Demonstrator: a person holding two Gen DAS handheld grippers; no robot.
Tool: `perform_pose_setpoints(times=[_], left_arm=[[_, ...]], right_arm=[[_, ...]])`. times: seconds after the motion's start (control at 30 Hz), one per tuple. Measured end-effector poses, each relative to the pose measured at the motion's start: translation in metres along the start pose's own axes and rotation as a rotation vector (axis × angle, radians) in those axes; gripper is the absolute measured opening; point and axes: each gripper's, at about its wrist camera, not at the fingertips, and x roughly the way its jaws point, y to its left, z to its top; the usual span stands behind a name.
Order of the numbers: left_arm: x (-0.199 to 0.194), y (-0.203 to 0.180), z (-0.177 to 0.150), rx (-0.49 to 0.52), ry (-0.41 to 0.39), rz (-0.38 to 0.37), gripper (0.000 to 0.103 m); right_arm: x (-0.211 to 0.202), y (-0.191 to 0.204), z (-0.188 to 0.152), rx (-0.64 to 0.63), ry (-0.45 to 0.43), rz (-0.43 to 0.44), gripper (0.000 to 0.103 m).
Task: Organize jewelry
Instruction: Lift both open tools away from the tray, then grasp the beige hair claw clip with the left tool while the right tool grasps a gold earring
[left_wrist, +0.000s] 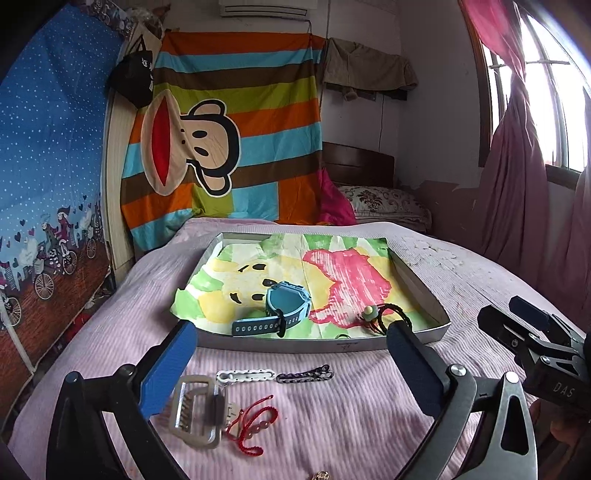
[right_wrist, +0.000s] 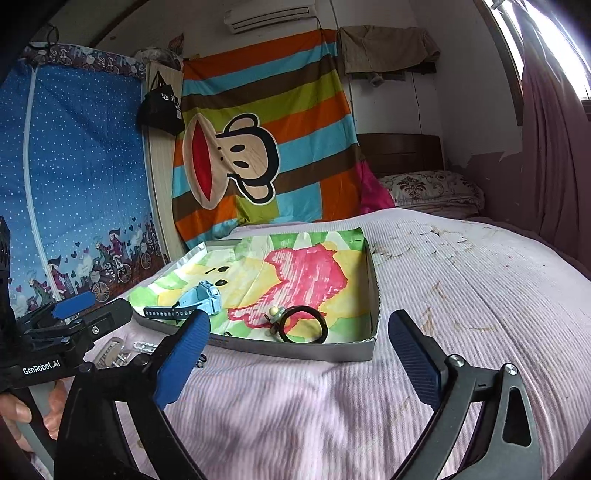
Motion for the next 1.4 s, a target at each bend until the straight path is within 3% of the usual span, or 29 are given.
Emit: perform_pose_setpoints(times=[0.37,0.7,1.1,1.17,1.23,1.4], left_arm=[[-0.045,0.031,-0.022,-0.001,0.002,0.018,0.103],[-0.054,0.069,-0.041,-0.040,0.127,0.009,0.103],[-0.036,0.082,-0.053,-0.052,0.281,-0.040,0.101],[-0.030,0.084,-0.055,-0.062,0.307,-0.045,0.097],[-0.025,0.086,-0.057,-0.071,0.335,-0.049,0.092],[-0.012,0.089,-0.060,-0.083,0.378,-0.059,0.083]], right_arm=[[-0.044,0.022,-0.016,0.010,-0.066,0.040,0.102],[-0.045,0.046,-0.043,-0.037,0.005,0.102,0.102],[-0.026,0.064,-0.062,-0.117,0.124,0.157,0.101],[-0.023,0.068,-0.065,-0.132,0.146,0.170,0.098],[-0.018,0.071,-0.069,-0.149,0.177,0.182,0.085],[-0.002,0.079,-0.077,-0.181,0.271,0.217,0.067]])
